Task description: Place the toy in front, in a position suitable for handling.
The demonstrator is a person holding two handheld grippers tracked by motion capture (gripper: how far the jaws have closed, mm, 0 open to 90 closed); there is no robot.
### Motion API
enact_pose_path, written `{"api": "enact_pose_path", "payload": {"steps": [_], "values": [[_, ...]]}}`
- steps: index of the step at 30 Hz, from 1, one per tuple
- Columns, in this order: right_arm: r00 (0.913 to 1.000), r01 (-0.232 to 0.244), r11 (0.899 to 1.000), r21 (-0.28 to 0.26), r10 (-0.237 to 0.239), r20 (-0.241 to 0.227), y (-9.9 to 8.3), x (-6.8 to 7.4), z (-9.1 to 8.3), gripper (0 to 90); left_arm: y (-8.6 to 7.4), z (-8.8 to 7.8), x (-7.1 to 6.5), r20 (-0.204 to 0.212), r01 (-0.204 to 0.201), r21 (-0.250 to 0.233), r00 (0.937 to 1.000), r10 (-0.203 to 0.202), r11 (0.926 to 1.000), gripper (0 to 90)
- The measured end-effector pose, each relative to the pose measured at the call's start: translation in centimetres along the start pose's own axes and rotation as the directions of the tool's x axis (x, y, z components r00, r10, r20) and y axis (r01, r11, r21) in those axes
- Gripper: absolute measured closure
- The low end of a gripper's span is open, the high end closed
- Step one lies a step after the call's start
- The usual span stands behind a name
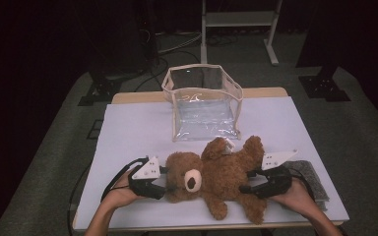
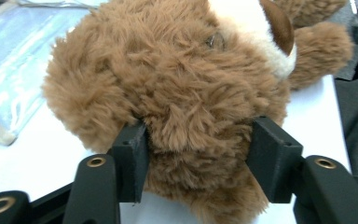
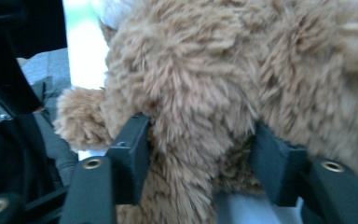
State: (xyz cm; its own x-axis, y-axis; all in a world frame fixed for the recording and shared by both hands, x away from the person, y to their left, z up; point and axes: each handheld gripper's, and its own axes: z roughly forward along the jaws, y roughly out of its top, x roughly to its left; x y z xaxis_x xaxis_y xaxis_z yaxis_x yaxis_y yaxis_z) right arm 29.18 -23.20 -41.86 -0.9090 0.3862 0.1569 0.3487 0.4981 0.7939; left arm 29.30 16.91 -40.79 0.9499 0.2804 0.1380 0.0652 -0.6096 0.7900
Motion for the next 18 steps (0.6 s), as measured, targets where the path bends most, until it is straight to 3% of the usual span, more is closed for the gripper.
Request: {"api": "enact_pose_path", "payload": {"steps": [6,9,14,18], "values": [[0.9989,0.000,1.000,-0.030,0.001,0.046,-1.9,-0.2,-2.6,35.4,0.3,-0.8,0.3,-0.025,-0.029,-0.016,0.9993,0.028,0.9995,37.8],[0.9932,-0.009,1.000,-0.020,0.011,0.116,-3.1,-0.5,-4.6,33.9,1.0,-0.9,0.3,-0.030,-0.054,-0.032,0.9981,0.053,0.9980,35.6],[0.9644,-0.052,0.999,0.010,0.048,0.260,-5.4,-1.9,-7.8,35.1,2.4,-0.3,0.2,-0.022,-0.099,-0.034,0.9949,0.099,0.9945,32.7],[0.9438,-0.095,0.994,0.044,0.076,0.322,-6.8,-3.4,-8.6,35.7,2.9,0.3,0.4,-0.017,-0.112,-0.022,0.9936,0.112,0.9935,29.7]]}}
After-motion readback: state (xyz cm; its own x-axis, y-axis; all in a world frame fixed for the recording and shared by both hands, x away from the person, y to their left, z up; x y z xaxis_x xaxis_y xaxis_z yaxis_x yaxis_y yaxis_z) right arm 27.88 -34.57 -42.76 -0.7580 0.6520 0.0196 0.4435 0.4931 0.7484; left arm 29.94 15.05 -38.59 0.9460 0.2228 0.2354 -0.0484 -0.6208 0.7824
